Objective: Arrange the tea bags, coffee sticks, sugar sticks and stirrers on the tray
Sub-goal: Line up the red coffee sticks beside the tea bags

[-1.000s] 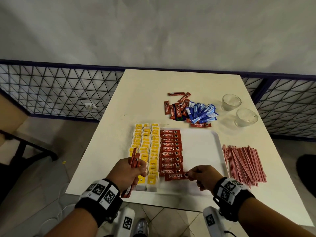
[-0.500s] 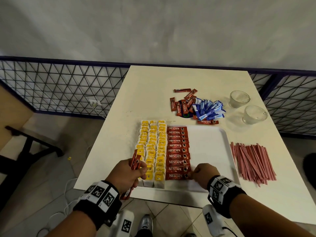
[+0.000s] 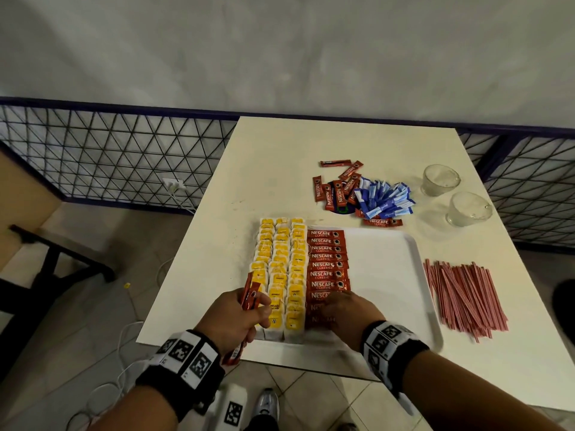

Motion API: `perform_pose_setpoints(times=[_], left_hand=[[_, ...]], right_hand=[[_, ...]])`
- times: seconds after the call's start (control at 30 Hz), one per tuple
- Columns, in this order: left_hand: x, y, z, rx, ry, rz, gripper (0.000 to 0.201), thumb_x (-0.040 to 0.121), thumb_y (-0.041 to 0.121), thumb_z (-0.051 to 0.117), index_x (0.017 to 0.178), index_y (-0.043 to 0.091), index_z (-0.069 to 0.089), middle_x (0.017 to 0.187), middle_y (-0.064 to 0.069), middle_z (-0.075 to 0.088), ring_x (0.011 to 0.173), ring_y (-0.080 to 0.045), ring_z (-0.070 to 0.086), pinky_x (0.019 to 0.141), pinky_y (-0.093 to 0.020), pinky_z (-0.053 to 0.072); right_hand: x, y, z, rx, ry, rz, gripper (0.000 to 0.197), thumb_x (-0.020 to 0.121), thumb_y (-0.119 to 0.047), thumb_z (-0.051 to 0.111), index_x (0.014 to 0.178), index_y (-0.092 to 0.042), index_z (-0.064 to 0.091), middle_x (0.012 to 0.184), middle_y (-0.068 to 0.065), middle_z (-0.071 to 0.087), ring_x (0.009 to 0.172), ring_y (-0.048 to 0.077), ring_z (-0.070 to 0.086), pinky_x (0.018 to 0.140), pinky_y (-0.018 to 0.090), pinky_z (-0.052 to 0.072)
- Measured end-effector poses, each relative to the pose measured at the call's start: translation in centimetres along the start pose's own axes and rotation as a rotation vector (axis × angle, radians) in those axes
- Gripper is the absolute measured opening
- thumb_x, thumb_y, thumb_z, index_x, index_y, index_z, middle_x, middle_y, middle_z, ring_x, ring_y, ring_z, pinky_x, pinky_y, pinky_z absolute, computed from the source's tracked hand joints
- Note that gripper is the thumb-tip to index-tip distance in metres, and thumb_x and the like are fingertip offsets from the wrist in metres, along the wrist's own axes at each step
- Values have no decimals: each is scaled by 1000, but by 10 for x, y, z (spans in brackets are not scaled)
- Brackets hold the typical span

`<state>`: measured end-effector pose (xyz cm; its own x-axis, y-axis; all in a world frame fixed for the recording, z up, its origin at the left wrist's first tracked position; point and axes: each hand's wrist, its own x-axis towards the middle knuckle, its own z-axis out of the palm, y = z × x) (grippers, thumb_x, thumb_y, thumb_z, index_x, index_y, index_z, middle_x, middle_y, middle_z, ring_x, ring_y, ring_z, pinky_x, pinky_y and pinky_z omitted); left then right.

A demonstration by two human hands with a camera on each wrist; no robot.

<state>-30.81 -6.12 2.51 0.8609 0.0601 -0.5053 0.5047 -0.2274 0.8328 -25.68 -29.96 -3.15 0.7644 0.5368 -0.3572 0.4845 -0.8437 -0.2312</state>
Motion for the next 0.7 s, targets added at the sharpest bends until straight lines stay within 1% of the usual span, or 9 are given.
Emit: perform_pose_setpoints(times=[0.1,0.2,0.27,0.33,0.37,0.43,0.5,0.6,0.7], left_hand=[[-1,0,0,-7,-16,3,1,89,10,64,90,9,64,66,-7,67,43,-17,47,45,-25,38],[-2,2,2,5,-58,-9,8,89,12,64,86,5,62,64,-9,66,45,-18,50,45,-26,40],[-1,2,1,2,-106,-31,11,90,13,64,86,4,59,63,-13,65,49,-22,56,49,-29,45],[1,4,0,73,-182,-46,15,90,17,65,84,6,58,61,-16,64,54,-27,61,58,-35,51],[2,8,0,139,-226,-53,16,89,19,66,83,8,58,60,-14,63,53,-27,61,59,-33,52],[3,16,5,219,-333,-57,13,88,18,66,81,9,59,56,-5,61,47,-22,58,53,-28,50],[2,26,13,214,-430,-52,9,88,14,66,81,10,63,57,-3,58,45,-19,53,48,-27,48],[0,36,22,178,-478,-50,6,86,12,68,83,9,64,62,-8,58,43,-18,50,45,-25,44],[1,39,23,170,-459,-50,15,84,13,70,93,3,63,65,-10,60,42,-16,49,45,-24,42]], right_hand=[[1,-1,0,-10,8,-14,30,92,-24,50,118,-29,63,125,-2,54,118,23,50,94,30,45],[-1,-5,-8,41,26,-2,32,90,-34,53,121,-32,61,123,-4,55,115,22,52,95,32,45],[-2,-12,-23,215,86,26,36,87,-37,58,123,-33,59,122,-5,56,111,18,54,96,32,45],[-2,-22,-45,439,158,1,36,88,-34,61,124,-33,58,116,-8,60,99,11,57,93,31,47],[-2,-28,-57,528,174,-36,36,89,-33,61,125,-34,57,113,-10,61,92,8,58,89,29,49],[0,-39,-74,661,156,-123,36,91,-30,61,126,-38,56,110,-16,62,89,5,58,82,21,49],[1,-42,-84,714,152,-180,28,90,-28,62,117,-35,63,104,-19,62,92,2,58,82,19,48],[-2,-39,-88,760,206,-186,10,88,-23,65,94,-29,72,90,-19,62,89,4,60,83,29,50],[-9,-30,-91,775,233,-126,11,88,-22,66,86,-31,72,86,-19,63,85,0,59,79,21,48]])
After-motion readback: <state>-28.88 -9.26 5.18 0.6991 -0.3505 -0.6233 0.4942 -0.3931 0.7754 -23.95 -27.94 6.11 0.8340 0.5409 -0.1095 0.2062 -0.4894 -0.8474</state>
